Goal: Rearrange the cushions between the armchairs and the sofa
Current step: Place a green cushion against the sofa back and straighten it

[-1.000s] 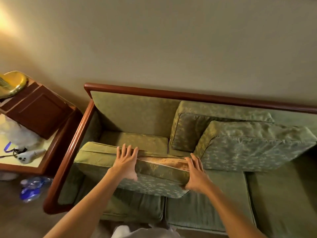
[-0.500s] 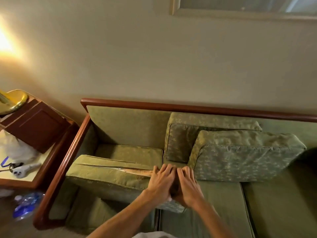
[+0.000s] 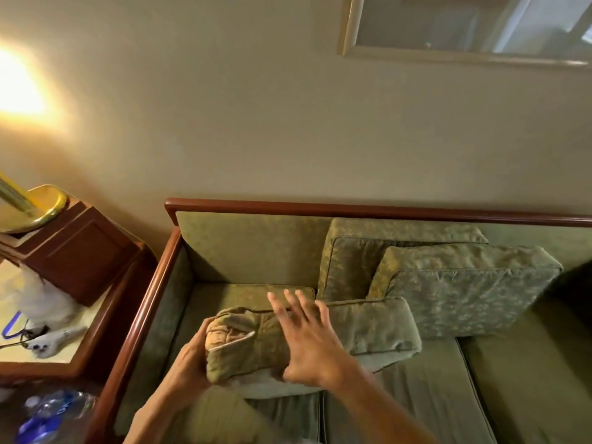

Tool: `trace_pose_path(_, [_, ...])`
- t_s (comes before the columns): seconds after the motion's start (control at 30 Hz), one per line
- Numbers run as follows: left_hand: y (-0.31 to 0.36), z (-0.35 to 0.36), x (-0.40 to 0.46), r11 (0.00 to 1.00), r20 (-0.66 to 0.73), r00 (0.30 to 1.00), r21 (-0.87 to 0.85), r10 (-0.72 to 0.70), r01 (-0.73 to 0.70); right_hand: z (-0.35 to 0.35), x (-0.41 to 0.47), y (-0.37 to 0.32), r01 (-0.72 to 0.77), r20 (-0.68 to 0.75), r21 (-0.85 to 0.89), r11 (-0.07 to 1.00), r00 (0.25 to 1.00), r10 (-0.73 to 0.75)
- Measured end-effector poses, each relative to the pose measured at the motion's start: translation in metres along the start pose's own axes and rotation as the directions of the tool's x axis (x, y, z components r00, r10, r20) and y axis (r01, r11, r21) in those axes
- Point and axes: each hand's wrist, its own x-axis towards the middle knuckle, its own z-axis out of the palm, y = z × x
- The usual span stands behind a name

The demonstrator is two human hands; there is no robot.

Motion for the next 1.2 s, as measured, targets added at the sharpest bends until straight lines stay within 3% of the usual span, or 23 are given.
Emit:
trace_pose_path(0.1, [-0.029, -0.030, -0.008, 0.998, 0.039, 0.997, 0.015, -0.069, 0.068, 0.003, 0.003, 0.033, -0.041, 0.028, -0.155, 0.987, 0.999, 0.045])
trace_pose_path(0.17, [-0.030, -0.041, -0.007, 0.994, 0.082, 0.990, 0.024, -0.113, 0.111, -0.013, -0.001, 0.065, -0.158, 0.101, -0.177, 0.971, 0.979, 0.178])
trace_pose_path(0.27, [-0.027, -0.042, 0.013, 0.991, 0.224, 0.966, 0.069, -0.129, 0.116, -0.031, -0.021, 0.121, -0.357, 0.143, -0.047, 0.933, 0.922, 0.360])
trace_pose_path(0.33, [-0.010, -0.038, 0.032, 0.979, 0.329, 0.926, 0.146, -0.184, 0.143, -0.032, -0.038, 0.145, -0.395, 0.134, 0.042, 0.918, 0.912, 0.387])
trace_pose_path(0.4, [0.019, -0.036, 0.049, 0.969, 0.348, 0.913, 0.191, -0.214, 0.154, -0.030, -0.050, 0.155, -0.405, 0.096, 0.111, 0.907, 0.913, 0.396])
trace_pose_path(0.5, [0.095, -0.006, 0.062, 0.951, 0.255, 0.966, 0.307, -0.036, -0.046, -0.021, -0.063, 0.165, -0.393, 0.039, 0.196, 0.899, 0.919, 0.393])
trace_pose_path(0.6, [0.167, 0.078, 0.073, 0.863, 0.349, 0.933, 0.438, 0.093, -0.250, -0.001, -0.066, 0.162, -0.324, -0.053, 0.237, 0.916, 0.937, 0.345])
trace_pose_path(0.67, [0.191, 0.145, 0.083, 0.806, 0.388, 0.918, 0.518, 0.076, -0.286, 0.010, -0.068, 0.156, -0.310, -0.055, 0.254, 0.916, 0.941, 0.334])
trace_pose_path(0.77, [0.203, 0.200, 0.091, 0.724, 0.328, 0.944, 0.645, 0.029, -0.246, 0.025, -0.086, 0.161, -0.316, -0.132, 0.242, 0.917, 0.926, 0.354])
trace_pose_path(0.87, [0.205, 0.219, 0.087, 0.673, 0.338, 0.934, 0.665, 0.115, -0.323, 0.034, -0.106, 0.176, -0.374, -0.144, 0.296, 0.879, 0.892, 0.428])
trace_pose_path(0.93, [0.212, 0.216, 0.090, 0.680, 0.365, 0.925, 0.652, 0.107, -0.336, 0.023, -0.110, 0.181, -0.340, -0.131, 0.326, 0.882, 0.908, 0.398])
trace_pose_path(1.07, [0.223, 0.174, 0.104, 0.782, 0.274, 0.952, 0.561, 0.134, -0.271, -0.036, -0.088, 0.169, -0.200, -0.095, 0.361, 0.911, 0.964, 0.249])
trace_pose_path(1.2, [0.210, 0.092, 0.073, 0.839, 0.123, 0.958, 0.462, 0.261, -0.288, -0.086, -0.077, 0.103, 0.071, -0.259, 0.160, 0.985, 0.966, -0.028])
